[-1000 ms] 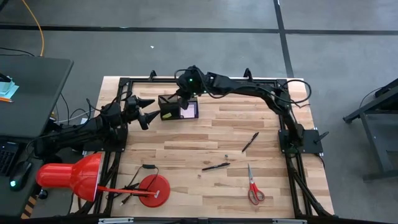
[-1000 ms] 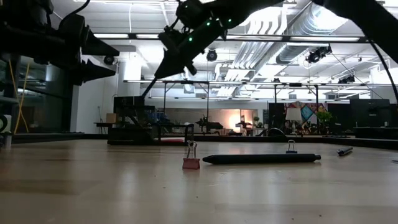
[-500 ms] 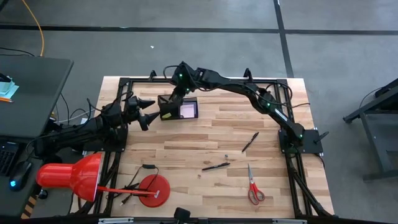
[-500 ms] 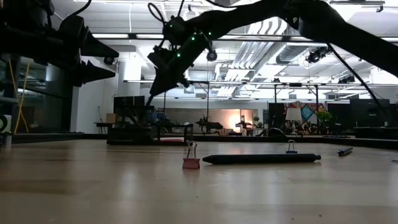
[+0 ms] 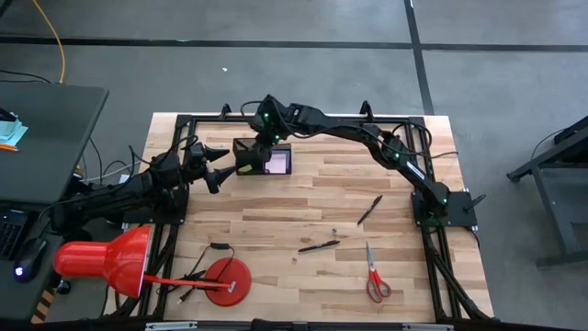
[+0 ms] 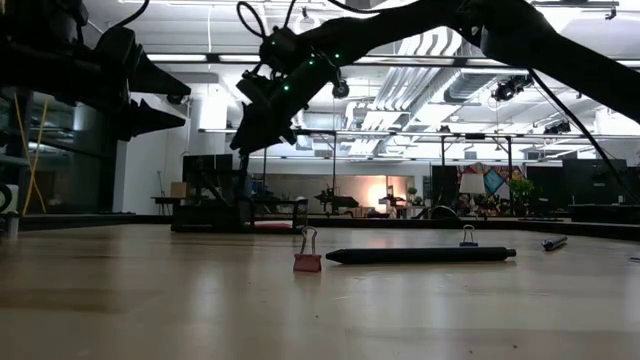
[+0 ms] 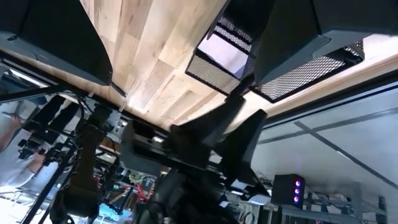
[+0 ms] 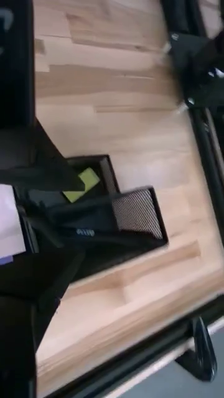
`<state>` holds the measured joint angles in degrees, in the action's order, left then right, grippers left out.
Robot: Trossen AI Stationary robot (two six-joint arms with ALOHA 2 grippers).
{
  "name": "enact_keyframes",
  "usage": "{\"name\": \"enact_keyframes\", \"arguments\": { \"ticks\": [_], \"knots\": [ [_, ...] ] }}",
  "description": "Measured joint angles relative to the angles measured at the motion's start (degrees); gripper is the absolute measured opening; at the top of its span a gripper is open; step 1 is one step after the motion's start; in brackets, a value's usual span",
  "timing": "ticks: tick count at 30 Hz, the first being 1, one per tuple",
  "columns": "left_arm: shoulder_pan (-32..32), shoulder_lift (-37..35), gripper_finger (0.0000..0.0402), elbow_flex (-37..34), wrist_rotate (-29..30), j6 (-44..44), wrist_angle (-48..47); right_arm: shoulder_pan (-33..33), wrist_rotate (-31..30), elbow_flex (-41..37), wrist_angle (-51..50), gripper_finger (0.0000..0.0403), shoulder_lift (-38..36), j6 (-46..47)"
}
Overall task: Pick and place office supplies into organizer
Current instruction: Put the black pen into the desk organizer
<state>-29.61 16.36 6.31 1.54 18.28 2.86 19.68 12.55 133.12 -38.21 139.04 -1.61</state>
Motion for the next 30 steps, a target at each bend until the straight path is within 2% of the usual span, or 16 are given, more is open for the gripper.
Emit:
{"name": "enact_keyframes", "arguments": {
  "ticks": [4,9,14,19,22,30],
  "knots": [
    [0.01,0.01,0.0381,0.00,-0.02,-0.43,-0.92,-2.21,-0.29,0.00,-1.53,0.0163,0.00,-2.39],
    [0.00,0.00,0.0381,-0.02,-0.02,-0.58,-0.98,-5.76,0.22,0.00,-6.47,0.0163,-1.37,-5.10],
    [0.01,0.02,0.0381,-0.04,0.04,-1.50,-1.87,-10.36,8.79,0.07,-10.22,0.0155,-2.32,-5.40],
    [0.02,0.00,0.0381,-0.04,-0.01,-1.50,-1.82,-19.73,10.88,-2.51,-0.86,0.0154,-2.35,-5.85],
    [0.02,0.00,0.0381,-0.04,-0.10,-1.33,-1.84,-22.26,10.38,-5.26,2.71,0.0154,-2.34,-6.37],
    [0.02,0.00,0.0381,-0.04,-2.27,-1.00,-1.86,-26.15,10.07,-24.67,25.10,0.0151,-4.30,-2.31]
  ]
}}
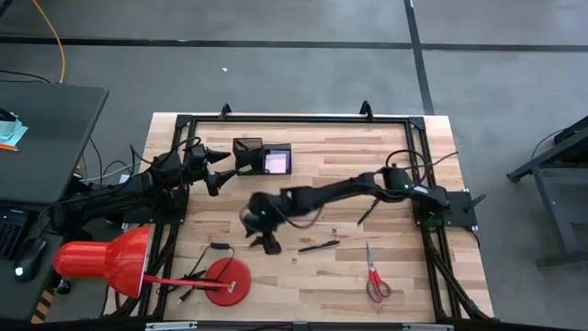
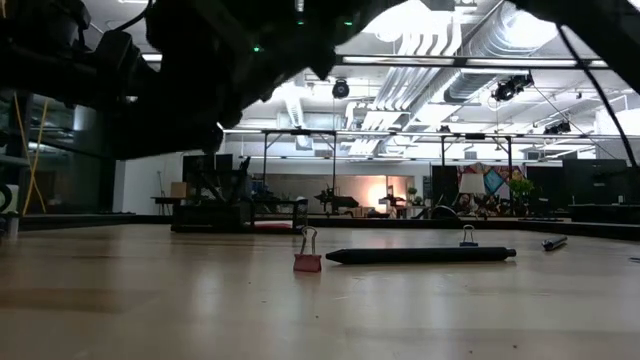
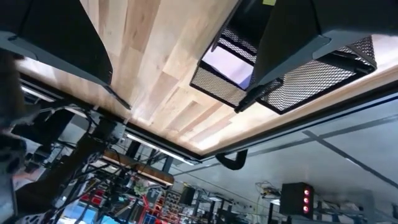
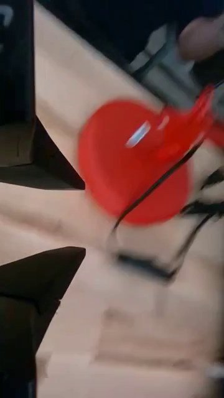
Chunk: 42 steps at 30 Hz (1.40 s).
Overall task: Pick and place office supplies into organizer
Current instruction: Put the black pen into the desk organizer
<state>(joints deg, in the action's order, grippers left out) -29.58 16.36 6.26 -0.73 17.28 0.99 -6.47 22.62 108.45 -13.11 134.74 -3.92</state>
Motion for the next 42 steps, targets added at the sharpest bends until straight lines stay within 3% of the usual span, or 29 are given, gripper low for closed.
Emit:
{"name": "enact_keyframes", "arguments": {
  "ticks": [4,9,13,17,24,31,42],
  "knots": [
    [0.00,0.00,0.0381,0.00,0.16,-0.33,0.14,-2.71,-0.25,-11.92,15.76,0.0151,-5.84,1.12],
    [-0.01,0.00,0.0381,0.00,0.28,-0.50,0.92,-5.88,-9.91,-31.85,35.15,0.0151,-14.91,1.60],
    [-0.02,0.00,0.0381,0.00,0.31,-0.51,1.44,-7.34,-11.69,-45.91,52.48,0.0151,-21.52,2.26],
    [0.00,0.00,0.0381,0.00,-0.51,-1.87,1.86,-7.97,-13.23,-56.20,54.63,0.0151,-26.67,1.73],
    [-0.02,0.39,0.0381,0.02,-8.72,-5.45,3.41,-9.61,-17.20,-72.22,67.58,0.0151,-31.34,4.36],
    [0.12,0.98,0.0381,0.04,-15.49,-5.01,6.56,-11.92,-23.89,-80.54,74.67,0.0151,-31.44,7.42],
    [0.11,3.36,0.0381,0.07,-12.86,-3.80,10.12,-16.41,-22.37,-80.77,77.39,0.0153,-31.41,9.81]
  ]
}}
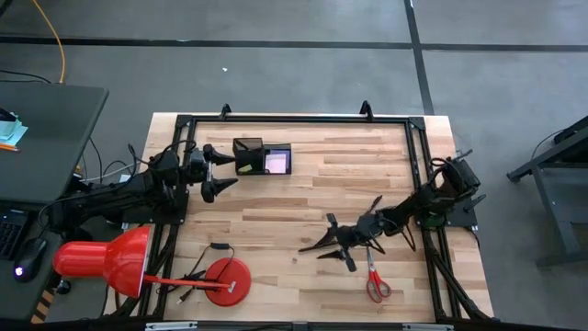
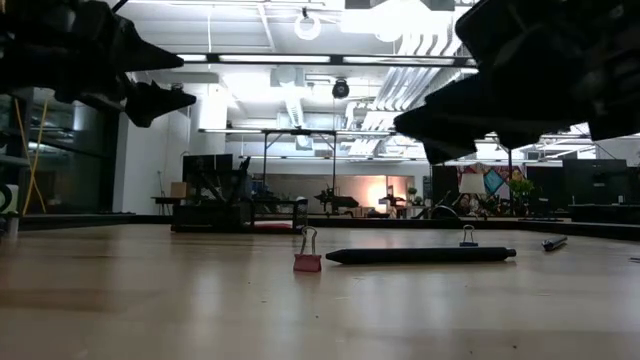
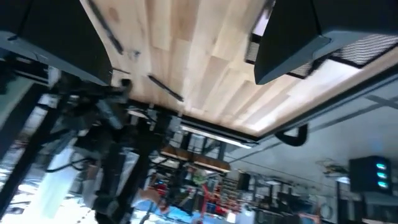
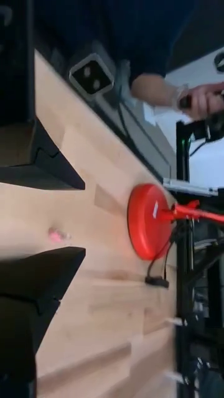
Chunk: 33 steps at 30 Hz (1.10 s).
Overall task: Pick and place office supplies into organizer
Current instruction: Put the black pen into the desk organizer
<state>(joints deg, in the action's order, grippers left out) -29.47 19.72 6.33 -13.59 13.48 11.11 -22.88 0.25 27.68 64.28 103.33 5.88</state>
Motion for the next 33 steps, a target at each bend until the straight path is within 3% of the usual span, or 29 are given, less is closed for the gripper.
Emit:
{"name": "enact_keyframes", "arguments": {
  "ticks": [4,7,11,16,24,33],
  "knots": [
    [0.00,0.09,0.0381,0.00,2.50,-0.15,0.02,-1.07,-0.08,0.00,-1.61,0.0154,0.02,3.75],
    [0.00,0.09,0.0381,0.00,1.84,0.29,0.22,-1.33,-3.75,0.00,-6.88,0.0154,0.04,4.31],
    [-0.01,1.10,0.0381,0.00,-3.52,0.52,2.63,-1.66,-10.45,-0.02,-14.03,0.0150,0.11,7.14],
    [0.08,4.18,0.0381,0.00,-9.18,0.98,7.01,-2.73,-12.26,-0.02,-15.04,0.0149,0.11,6.65],
    [7.18,10.92,0.0381,-0.02,-6.74,0.12,16.01,-3.14,-15.34,-0.02,-23.22,0.0137,0.11,10.46],
    [14.11,18.48,0.0381,-0.02,-2.40,-2.90,25.90,-4.20,-19.29,0.00,-25.33,0.0114,0.09,9.87]
  ]
}}
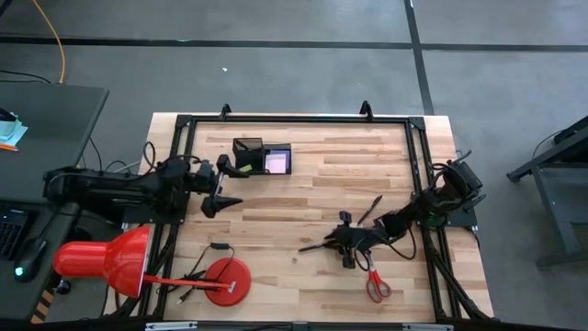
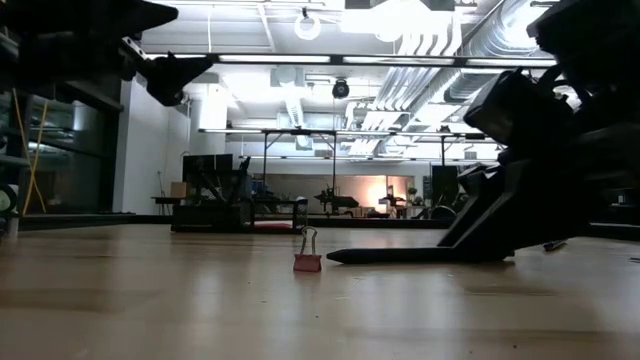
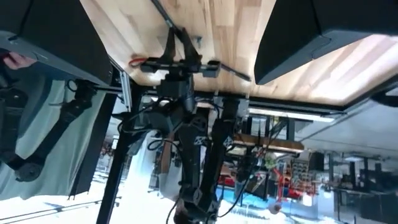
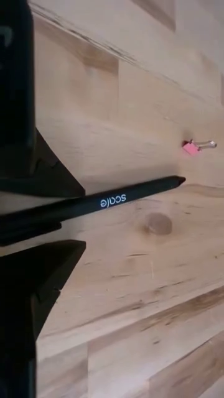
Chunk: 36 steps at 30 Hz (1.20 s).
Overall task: Pick and place office supplies into organizer
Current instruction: Put the black pen into the desk organizer
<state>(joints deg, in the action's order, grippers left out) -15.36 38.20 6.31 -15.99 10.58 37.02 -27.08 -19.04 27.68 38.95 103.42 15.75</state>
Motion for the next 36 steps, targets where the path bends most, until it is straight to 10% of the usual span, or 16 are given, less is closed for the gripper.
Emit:
{"name": "enact_keyframes", "arguments": {
  "ticks": [13,36],
  "knots": [
    [0.38,2.21,0.0381,0.00,7.19,2.67,2.23,-0.18,-0.49,0.09,0.07,0.0011,-0.11,0.57],
    [0.38,2.21,0.0381,0.00,9.43,4.95,0.25,5.78,-1.73,-0.02,17.13,0.0023,0.06,-9.80]
  ]
}}
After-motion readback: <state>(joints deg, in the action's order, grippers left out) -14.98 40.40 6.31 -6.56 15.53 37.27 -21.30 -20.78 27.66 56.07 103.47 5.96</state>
